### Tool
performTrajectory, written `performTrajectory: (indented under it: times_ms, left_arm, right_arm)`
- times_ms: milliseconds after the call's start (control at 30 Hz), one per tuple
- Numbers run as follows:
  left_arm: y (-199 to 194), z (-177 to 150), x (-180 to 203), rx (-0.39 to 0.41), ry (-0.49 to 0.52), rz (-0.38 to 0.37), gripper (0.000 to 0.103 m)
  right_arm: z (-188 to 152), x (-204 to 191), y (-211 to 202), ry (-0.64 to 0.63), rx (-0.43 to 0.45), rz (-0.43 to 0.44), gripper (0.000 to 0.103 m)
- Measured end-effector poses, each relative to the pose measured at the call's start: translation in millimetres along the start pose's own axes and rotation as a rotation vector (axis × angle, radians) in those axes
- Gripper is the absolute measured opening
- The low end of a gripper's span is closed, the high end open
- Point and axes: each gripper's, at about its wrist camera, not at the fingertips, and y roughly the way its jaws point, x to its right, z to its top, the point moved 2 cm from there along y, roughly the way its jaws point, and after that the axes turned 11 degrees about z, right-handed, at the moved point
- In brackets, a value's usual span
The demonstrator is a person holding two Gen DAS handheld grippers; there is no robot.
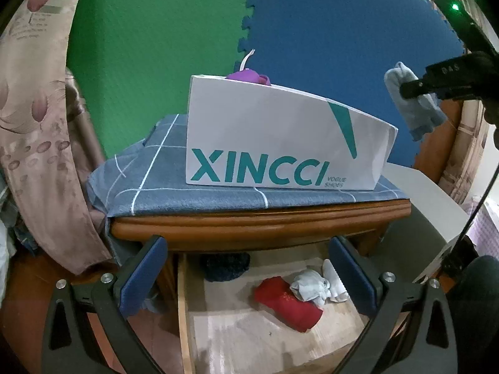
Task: Take underwear out of drawer
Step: 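Lift the light blue sock with the right gripper into the box, then open the right gripper to release the light blue sock in the box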
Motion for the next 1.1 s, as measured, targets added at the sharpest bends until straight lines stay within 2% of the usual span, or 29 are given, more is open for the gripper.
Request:
performTrajectory:
  times_ms: [300, 567, 767, 1100]
  left_arm:
    - [5.8, -3.7, 6.7, -0.024, 0.015, -0.009, 0.102]
    - [8.5, -5.6, 14.5, -0.038, 0.032, -0.037, 0.102]
    - [12.2, -5.6, 12.9, -0.053, 0.017, -0.040, 0.102]
    - [18.4, -6.8, 6.3, -0.088, -0.025, -0.038, 0.102]
  right_arm:
    - [25.0, 5.5, 18.9, 0.016, 0.014, 0.023, 0.030]
    - [44.3, -7.3, 60.6, 0.003, -0.026, 0.068, 0.030]
    - [42.1, -5.9, 96.3, 0.033, -0.072, 0.081, 0.031]
    - [23.9, 8.3, 128.1, 0.108, -0.129, 0.094, 0.031]
